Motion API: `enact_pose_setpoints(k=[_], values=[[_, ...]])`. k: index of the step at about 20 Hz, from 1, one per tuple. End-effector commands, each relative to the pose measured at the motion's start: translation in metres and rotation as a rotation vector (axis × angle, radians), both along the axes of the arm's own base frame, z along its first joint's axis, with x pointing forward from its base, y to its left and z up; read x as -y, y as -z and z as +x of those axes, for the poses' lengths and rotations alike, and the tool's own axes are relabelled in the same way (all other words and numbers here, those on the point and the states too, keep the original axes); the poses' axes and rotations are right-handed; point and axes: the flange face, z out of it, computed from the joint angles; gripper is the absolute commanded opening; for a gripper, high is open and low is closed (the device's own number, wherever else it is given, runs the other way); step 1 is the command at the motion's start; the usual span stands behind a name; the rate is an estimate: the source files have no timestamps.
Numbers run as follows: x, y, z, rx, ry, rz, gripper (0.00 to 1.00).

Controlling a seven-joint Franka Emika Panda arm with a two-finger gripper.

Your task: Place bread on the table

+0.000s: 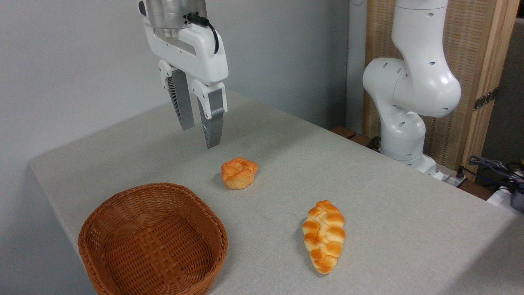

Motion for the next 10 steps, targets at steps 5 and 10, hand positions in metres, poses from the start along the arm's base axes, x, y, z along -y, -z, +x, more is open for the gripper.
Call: enact_pose_setpoints(k=[5, 10], values=[[-0.0020, -0.0036, 0.0012, -0.014, -0.016, -0.007, 1.00], [-0.0030, -0.0034, 0.0016, -0.016, -0.034, -0.006, 1.00]])
